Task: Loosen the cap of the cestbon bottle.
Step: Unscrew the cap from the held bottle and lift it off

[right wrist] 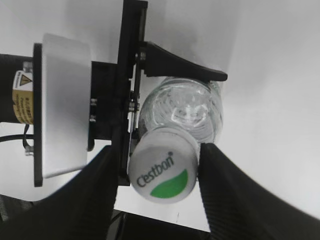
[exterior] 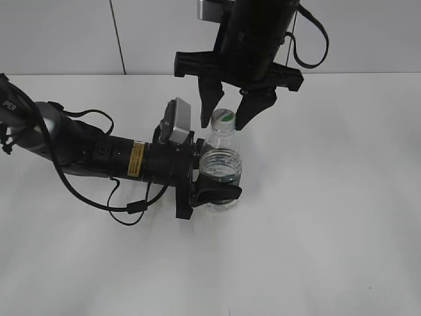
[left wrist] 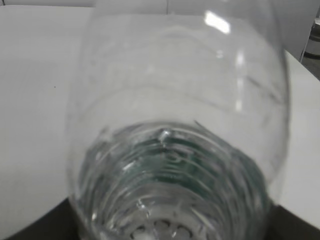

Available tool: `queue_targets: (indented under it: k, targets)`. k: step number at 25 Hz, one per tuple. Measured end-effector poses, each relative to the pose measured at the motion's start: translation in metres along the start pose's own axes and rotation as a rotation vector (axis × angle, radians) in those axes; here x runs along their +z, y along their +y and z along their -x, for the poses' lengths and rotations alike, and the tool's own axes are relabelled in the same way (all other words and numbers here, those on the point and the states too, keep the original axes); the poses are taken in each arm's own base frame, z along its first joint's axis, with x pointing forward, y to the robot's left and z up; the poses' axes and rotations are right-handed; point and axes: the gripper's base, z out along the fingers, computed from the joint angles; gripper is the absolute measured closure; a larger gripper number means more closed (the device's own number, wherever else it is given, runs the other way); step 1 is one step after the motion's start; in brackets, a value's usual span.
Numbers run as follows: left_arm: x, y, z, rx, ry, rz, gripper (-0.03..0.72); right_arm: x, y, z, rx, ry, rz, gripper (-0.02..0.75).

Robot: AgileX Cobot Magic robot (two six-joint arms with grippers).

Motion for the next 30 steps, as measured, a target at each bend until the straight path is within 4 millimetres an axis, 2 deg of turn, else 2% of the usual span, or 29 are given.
queue_targets:
  k: [24, 30]
  targets:
    - [0.0000, 0.0001, 0.0000, 0.000, 0.000, 0.001, 0.288, 0.0015, 0.0000, -0.0010, -0.014, 0.008, 0.005, 0.353]
    - [0.0000, 0.0001, 0.0000, 0.000, 0.000, 0.001, 0.288, -0.0007, -0.0015, -0.0007, -0.024, -0.003, -0.013, 0.432]
